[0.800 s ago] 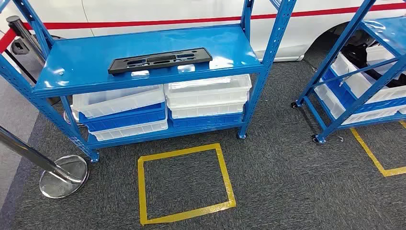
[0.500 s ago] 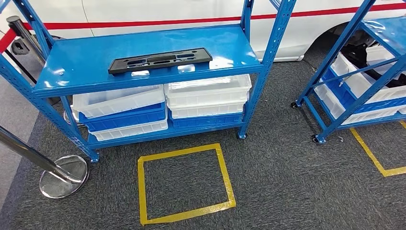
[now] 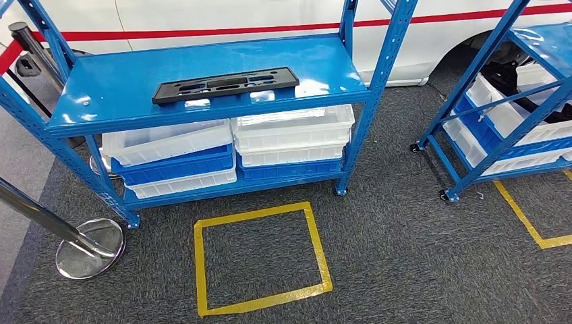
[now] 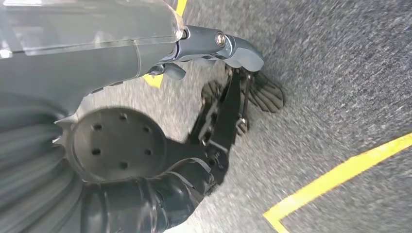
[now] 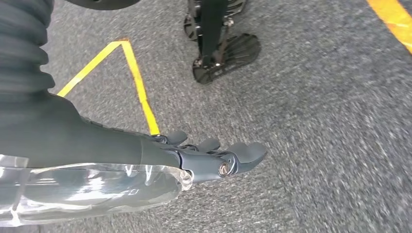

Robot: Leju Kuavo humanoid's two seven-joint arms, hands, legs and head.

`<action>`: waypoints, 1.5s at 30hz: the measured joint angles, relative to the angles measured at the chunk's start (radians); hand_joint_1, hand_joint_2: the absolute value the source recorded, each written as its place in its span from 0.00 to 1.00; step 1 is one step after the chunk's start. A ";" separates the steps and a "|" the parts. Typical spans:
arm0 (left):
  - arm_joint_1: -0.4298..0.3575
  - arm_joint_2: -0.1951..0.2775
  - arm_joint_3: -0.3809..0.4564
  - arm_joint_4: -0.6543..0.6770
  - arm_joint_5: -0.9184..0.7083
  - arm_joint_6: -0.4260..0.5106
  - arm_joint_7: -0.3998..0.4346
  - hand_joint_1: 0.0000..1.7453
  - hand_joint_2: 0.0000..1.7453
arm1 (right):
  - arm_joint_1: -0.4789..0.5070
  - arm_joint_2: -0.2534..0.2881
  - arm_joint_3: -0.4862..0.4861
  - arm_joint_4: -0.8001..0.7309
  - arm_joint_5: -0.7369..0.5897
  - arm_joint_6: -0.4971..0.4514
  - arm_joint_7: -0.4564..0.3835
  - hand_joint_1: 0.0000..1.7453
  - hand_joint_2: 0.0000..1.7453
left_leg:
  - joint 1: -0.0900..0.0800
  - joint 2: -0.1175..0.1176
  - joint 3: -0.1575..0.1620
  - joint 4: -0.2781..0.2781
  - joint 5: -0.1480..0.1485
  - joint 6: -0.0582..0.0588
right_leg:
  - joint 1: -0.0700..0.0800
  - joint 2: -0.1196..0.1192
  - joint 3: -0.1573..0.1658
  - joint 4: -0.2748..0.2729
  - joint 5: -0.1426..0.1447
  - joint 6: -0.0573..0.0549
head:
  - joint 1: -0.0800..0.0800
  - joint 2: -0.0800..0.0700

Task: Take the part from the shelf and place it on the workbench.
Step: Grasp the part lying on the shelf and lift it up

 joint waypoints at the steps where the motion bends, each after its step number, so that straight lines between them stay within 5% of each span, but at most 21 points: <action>1: -0.005 -0.002 0.015 0.005 0.006 0.005 0.001 0.00 1.00 | -0.005 0.000 -0.016 0.005 0.006 -0.003 -0.003 0.00 1.00 | 0.000 0.000 0.000 0.000 0.000 0.000 | 0.000 0.000 0.000 0.000 0.000 0.000 | 0.000 0.000; 6: -0.020 -0.010 0.066 0.022 0.036 -0.004 0.041 0.00 1.00 | -0.023 0.000 -0.059 0.020 0.034 0.002 -0.021 0.00 1.00 | 0.000 0.000 0.000 0.000 0.000 0.000 | 0.000 0.000 0.000 0.000 0.000 0.000 | 0.000 0.000; 10: -0.027 -0.018 0.100 0.030 0.051 -0.018 0.076 0.00 0.00 | -0.038 0.000 -0.069 0.027 0.052 0.011 -0.027 0.00 0.00 | 0.000 0.000 0.000 0.000 0.000 0.000 | 0.000 0.000 0.000 0.000 0.000 0.000 | 0.000 0.000; 14: -0.027 -0.023 0.112 0.032 0.025 -0.035 0.022 0.00 0.00 | -0.042 0.000 -0.081 0.031 0.055 0.023 -0.030 0.00 1.00 | 0.000 0.000 0.000 0.000 0.000 0.000 | 0.000 0.000 0.000 0.000 0.000 0.000 | 0.000 0.000; 17: -0.024 -0.023 0.104 0.032 -0.032 -0.080 -0.084 0.00 0.00 | -0.035 0.000 -0.094 0.031 0.079 0.010 -0.052 0.00 1.00 | 0.000 0.000 0.000 0.000 0.000 0.000 | 0.000 0.000 0.000 0.000 0.000 0.000 | 0.000 0.000; 19: -0.022 -0.023 0.104 0.032 -0.038 -0.127 -0.112 0.00 0.00 | -0.033 0.000 -0.100 0.031 0.117 -0.025 -0.089 0.00 0.50 | 0.000 0.000 -0.001 0.000 0.000 0.000 | 0.000 0.000 0.000 0.000 0.000 0.000 | 0.000 0.000; 21: -0.021 -0.025 0.111 0.032 -0.023 -0.195 -0.110 0.00 0.00 | -0.038 -0.002 -0.105 0.030 0.146 -0.039 -0.105 0.00 0.50 | 0.000 0.000 -0.001 0.000 0.000 0.000 | 0.000 0.000 0.000 0.000 0.000 0.000 | 0.000 0.000; 23: -0.019 -0.028 0.120 0.032 -0.004 -0.274 -0.106 0.00 0.00 | -0.053 -0.005 -0.113 0.030 0.158 0.001 -0.105 0.00 1.00 | 0.000 0.000 -0.003 0.000 0.000 0.000 | 0.000 0.000 0.001 0.001 0.000 0.000 | 0.000 0.000; 27: -0.021 -0.039 0.128 0.035 -0.018 -0.328 -0.103 0.00 0.00 | -0.190 -0.006 -0.056 -0.018 0.374 0.051 -0.191 0.00 1.00 | -0.002 0.011 -0.010 0.000 0.003 0.000 | -0.001 0.011 -0.007 0.005 0.006 0.003 | 0.000 0.000; 32: -0.030 -0.055 0.129 0.038 -0.041 -0.314 -0.102 0.00 0.00 | -0.430 0.020 0.138 -0.138 0.616 0.072 -0.176 0.00 1.00 | -0.003 0.012 -0.012 0.002 0.012 0.002 | -0.003 0.010 -0.017 0.006 0.013 0.006 | 0.000 0.000; 37: -0.022 -0.060 0.138 0.038 -0.064 -0.266 -0.107 0.00 0.00 | -0.508 0.065 0.343 -0.272 0.902 -0.002 -0.205 0.00 1.00 | -0.003 0.005 -0.017 0.003 0.015 0.001 | -0.002 0.005 -0.020 0.010 0.013 0.006 | 0.000 0.000; 45: -0.020 -0.064 0.154 0.038 -0.107 -0.225 -0.096 0.00 0.00 | -0.597 0.111 0.812 -0.520 1.276 -0.038 -0.095 0.00 1.00 | -0.003 0.005 -0.019 0.003 0.015 0.001 | -0.002 0.004 -0.024 0.011 0.012 0.005 | 0.000 0.000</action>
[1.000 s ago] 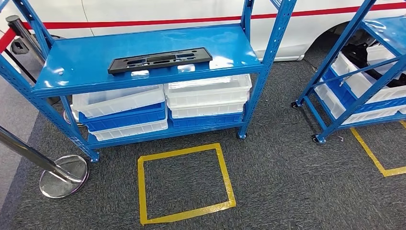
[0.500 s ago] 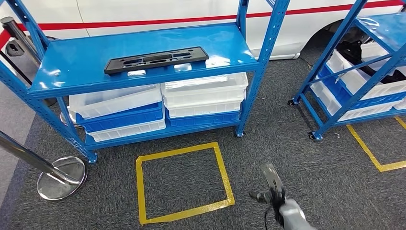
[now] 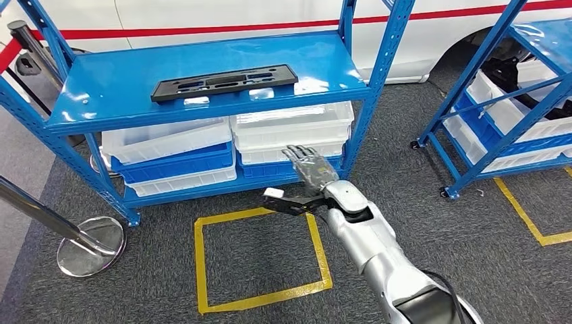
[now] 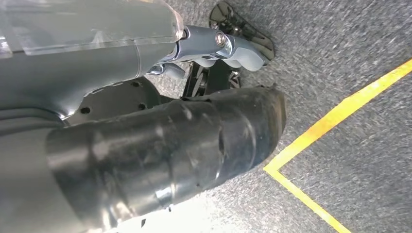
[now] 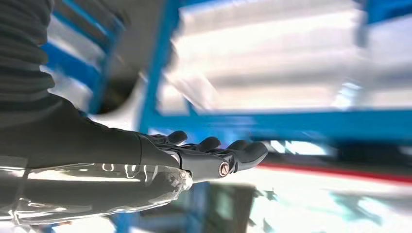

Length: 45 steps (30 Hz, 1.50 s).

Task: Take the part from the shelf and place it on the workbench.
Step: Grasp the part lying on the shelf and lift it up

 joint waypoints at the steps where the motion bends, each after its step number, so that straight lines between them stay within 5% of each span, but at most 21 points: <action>1: 0.001 -0.001 0.002 0.000 -0.002 0.000 0.001 0.00 0.00 | -0.002 0.000 0.035 -0.013 0.008 -0.006 0.006 0.00 1.00 | 0.000 0.000 0.000 0.000 0.000 0.000 | 0.000 0.000 0.000 0.000 0.000 0.000 | 0.000 0.000; 8: 0.003 -0.003 0.011 0.000 -0.038 0.057 0.037 0.00 0.00 | -0.046 -0.003 0.226 -0.042 0.126 -0.068 0.060 0.00 1.00 | 0.000 -0.001 -0.003 0.000 0.000 0.000 | 0.000 0.001 -0.001 0.000 0.000 0.000 | 0.000 0.000; 18: 0.006 -0.001 0.020 0.000 -0.138 0.161 0.123 0.00 0.00 | -0.187 0.011 0.640 0.009 0.147 -0.114 0.259 0.00 1.00 | 0.000 -0.002 -0.004 0.000 0.000 0.000 | 0.000 -0.001 -0.002 0.000 0.000 0.000 | 0.000 0.000; 32: 0.009 -0.001 0.048 -0.005 -0.180 0.184 0.115 0.00 0.00 | -0.202 0.021 0.669 0.023 0.158 -0.060 0.272 0.00 1.00 | -0.002 -0.006 -0.014 0.010 -0.002 0.010 | -0.002 -0.005 -0.006 0.003 0.007 0.011 | 0.000 0.000; 35: 0.009 -0.001 0.051 -0.006 -0.181 0.185 0.114 0.00 0.00 | -0.204 0.021 0.669 0.023 0.158 -0.060 0.272 0.00 1.00 | 0.006 -0.008 -0.006 0.000 0.003 0.021 | -0.004 0.007 -0.032 0.063 -0.022 0.017 | 0.000 0.000; 38: 0.010 -0.001 0.053 -0.007 -0.181 0.185 0.114 0.00 0.00 | -0.203 0.019 0.669 0.023 0.158 -0.060 0.272 0.00 1.00 | 0.004 -0.013 -0.006 -0.001 -0.001 0.025 | -0.003 0.016 -0.138 0.249 -0.104 0.017 | 0.000 0.000; 39: 0.010 -0.001 0.054 -0.008 -0.183 0.188 0.115 0.00 0.00 | -0.200 0.018 0.669 0.024 0.158 -0.059 0.272 0.00 1.00 | 0.003 -0.017 -0.005 0.000 -0.006 0.026 | -0.003 0.017 -0.167 0.289 -0.106 0.016 | 0.000 0.000; 41: 0.011 -0.001 0.057 -0.010 -0.195 0.207 0.122 0.00 0.00 | -0.196 0.017 0.669 0.024 0.158 -0.052 0.272 0.00 1.00 | 0.001 -0.024 0.007 0.002 -0.020 0.025 | -0.001 0.018 -0.174 0.255 -0.047 0.009 | 0.000 0.000; 43: 0.012 -0.003 0.058 -0.010 -0.213 0.232 0.139 0.00 0.00 | -0.194 0.015 0.670 0.025 0.158 -0.045 0.276 0.00 1.00 | -0.001 -0.027 0.025 0.002 -0.029 0.019 | 0.004 0.023 -0.134 0.129 0.039 -0.007 | -0.001 0.000; 45: 0.012 -0.006 0.059 -0.011 -0.229 0.247 0.155 0.00 0.00 | -0.193 0.013 0.670 0.025 0.158 -0.039 0.280 0.00 1.00 | 0.002 -0.029 0.032 0.000 -0.035 0.009 | 0.014 0.028 -0.111 0.043 0.069 -0.022 | -0.001 0.000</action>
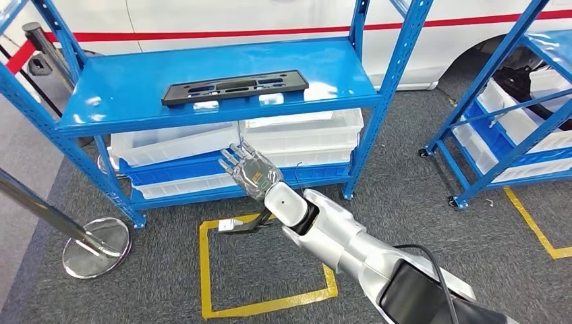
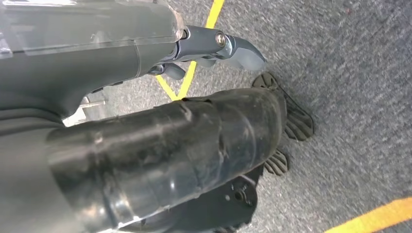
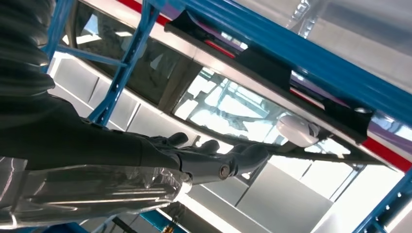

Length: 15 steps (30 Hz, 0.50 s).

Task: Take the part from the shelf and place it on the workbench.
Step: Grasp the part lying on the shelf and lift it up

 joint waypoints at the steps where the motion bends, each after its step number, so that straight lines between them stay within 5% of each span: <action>1: 0.000 -0.001 0.001 -0.001 -0.008 0.006 0.008 0.00 0.00 | 0.001 -0.001 0.000 0.000 0.000 0.005 0.001 0.00 1.00 | 0.002 -0.001 0.001 0.002 0.001 -0.007 | 0.004 0.001 0.003 -0.013 -0.004 -0.006 | 0.001 0.000; 5: -0.001 -0.001 0.006 -0.003 -0.041 0.036 0.038 0.00 0.00 | 0.003 -0.003 0.002 -0.006 0.000 0.030 0.008 0.00 1.00 | 0.004 0.001 0.008 0.005 0.005 -0.018 | 0.005 0.001 0.022 -0.030 0.005 0.002 | 0.004 0.000; 15: -0.006 -0.003 0.030 -0.015 -0.083 0.057 0.067 0.00 0.00 | 0.002 -0.009 0.004 -0.013 0.000 0.045 0.022 0.00 1.00 | 0.005 0.004 0.032 -0.029 -0.014 -0.026 | 0.007 0.002 0.026 -0.030 -0.012 -0.009 | 0.004 0.000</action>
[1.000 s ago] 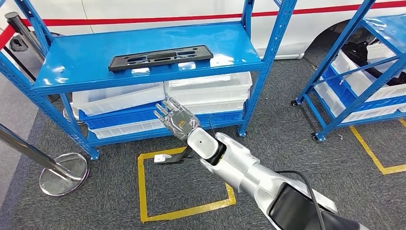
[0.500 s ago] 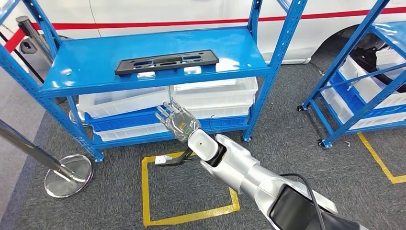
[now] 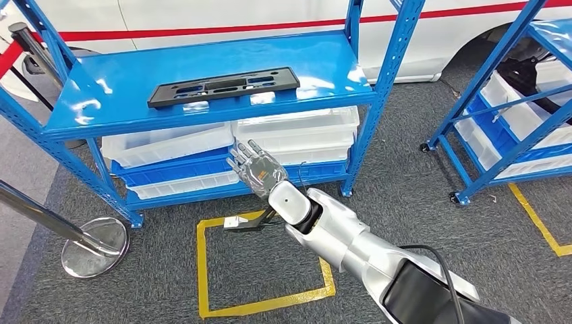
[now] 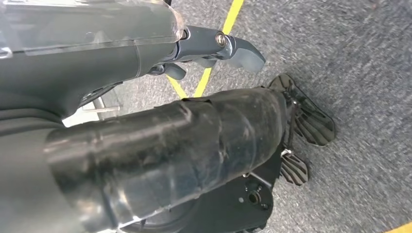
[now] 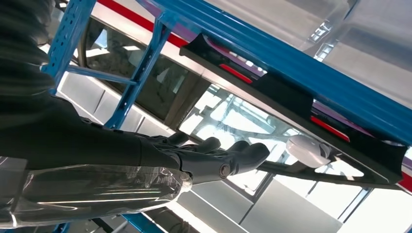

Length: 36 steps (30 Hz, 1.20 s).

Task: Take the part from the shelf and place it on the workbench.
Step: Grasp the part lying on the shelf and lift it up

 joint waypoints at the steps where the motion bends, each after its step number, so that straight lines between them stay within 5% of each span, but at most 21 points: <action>1: 0.000 0.000 0.001 0.000 0.000 0.000 0.000 0.00 0.00 | 0.000 0.000 0.000 0.000 0.000 0.000 0.000 0.00 1.00 | 0.000 0.000 0.000 0.000 0.000 -0.001 | 0.000 0.000 0.000 0.000 0.000 0.000 | 0.000 0.000; 4: 0.000 0.000 0.003 0.000 -0.003 0.000 0.000 0.00 0.00 | 0.000 -0.001 0.001 0.000 0.000 0.001 0.004 0.00 1.00 | -0.001 0.000 -0.001 0.001 0.001 -0.001 | -0.002 0.000 0.002 -0.003 0.002 0.001 | 0.000 0.000; 8: -0.002 0.000 0.015 -0.006 -0.033 0.005 0.000 0.00 0.00 | -0.009 -0.004 0.003 0.004 0.000 -0.001 0.021 0.00 1.00 | 0.003 0.004 0.028 -0.046 0.016 0.030 | -0.006 -0.002 0.003 0.010 0.028 0.017 | 0.001 0.000; 10: -0.003 0.000 0.023 -0.007 -0.051 0.010 0.006 0.00 0.00 | -0.021 -0.005 0.004 0.008 0.000 -0.009 0.024 0.00 1.00 | 0.009 0.005 0.051 -0.065 0.026 0.034 | -0.009 -0.001 -0.028 0.063 -0.004 0.027 | 0.002 0.000; 13: -0.003 -0.001 0.036 -0.008 -0.072 0.015 0.017 0.00 0.00 | -0.028 -0.007 0.004 0.015 0.000 -0.013 0.024 0.00 1.00 | 0.013 0.003 0.056 -0.060 0.022 0.029 | -0.024 -0.001 -0.129 0.222 -0.067 0.043 | 0.002 0.000; 15: -0.003 -0.002 0.044 -0.008 -0.085 0.012 0.020 0.00 0.00 | -0.026 -0.010 0.004 0.021 0.000 -0.012 0.025 0.00 1.00 | 0.020 -0.002 0.060 -0.049 0.007 0.017 | -0.035 -0.002 -0.153 0.224 -0.032 0.056 | 0.002 0.000; 17: -0.002 -0.002 0.053 -0.008 -0.098 0.005 0.019 0.00 0.00 | -0.026 -0.011 0.005 0.026 0.000 -0.012 0.026 0.00 1.00 | 0.032 -0.007 0.066 -0.033 -0.018 -0.002 | -0.044 0.001 -0.118 0.118 0.046 0.069 | 0.003 0.000; 18: -0.003 -0.002 0.059 -0.008 -0.105 -0.001 0.017 0.00 0.00 | -0.027 -0.012 0.006 0.030 0.000 -0.012 0.027 0.00 1.00 | 0.037 -0.009 0.067 -0.022 -0.031 -0.012 | -0.044 0.004 -0.103 0.068 0.060 0.070 | 0.004 0.000; 21: -0.008 0.001 0.073 -0.008 -0.127 -0.032 0.013 0.00 0.00 | -0.032 -0.011 0.010 0.041 0.000 -0.007 0.027 0.00 1.00 | 0.039 -0.010 0.054 0.000 -0.058 -0.040 | -0.035 0.008 -0.100 0.046 0.035 0.035 | 0.009 0.000; 24: -0.010 0.004 0.079 -0.008 -0.138 -0.056 0.009 0.00 0.00 | -0.044 0.003 0.010 0.049 0.001 0.002 0.024 0.00 1.00 | 0.041 0.000 0.044 0.043 -0.059 -0.052 | -0.035 0.006 -0.081 0.048 0.028 0.005 | 0.010 0.000; 28: -0.016 0.011 0.093 -0.008 -0.153 -0.060 0.004 0.00 0.00 | -0.059 0.010 0.010 0.060 0.000 0.004 0.021 0.00 1.00 | 0.035 0.019 -0.123 0.291 -0.120 -0.056 | -0.026 0.000 -0.035 0.023 0.009 -0.010 | 0.009 0.000; 30: -0.014 0.013 0.097 -0.008 -0.159 -0.059 0.004 0.00 0.00 | -0.058 0.010 0.010 0.067 0.000 0.004 0.023 0.00 1.00 | 0.027 0.020 -0.177 0.315 -0.116 -0.044 | -0.017 -0.001 -0.010 0.019 -0.005 -0.015 | 0.009 0.000; 34: -0.011 0.017 0.101 -0.007 -0.172 -0.061 0.007 0.00 0.00 | -0.061 0.012 0.011 0.074 0.000 0.002 0.028 0.00 1.00 | -0.003 0.025 -0.154 0.106 0.072 0.016 | 0.000 -0.002 0.033 0.014 -0.033 -0.020 | 0.011 0.000; 36: -0.012 0.021 0.101 -0.006 -0.176 -0.065 0.008 0.00 0.00 | -0.061 0.013 0.011 0.077 0.000 0.002 0.029 0.00 1.00 | -0.016 0.031 -0.143 0.052 0.099 0.038 | -0.003 -0.003 0.036 0.009 -0.038 -0.013 | 0.012 0.000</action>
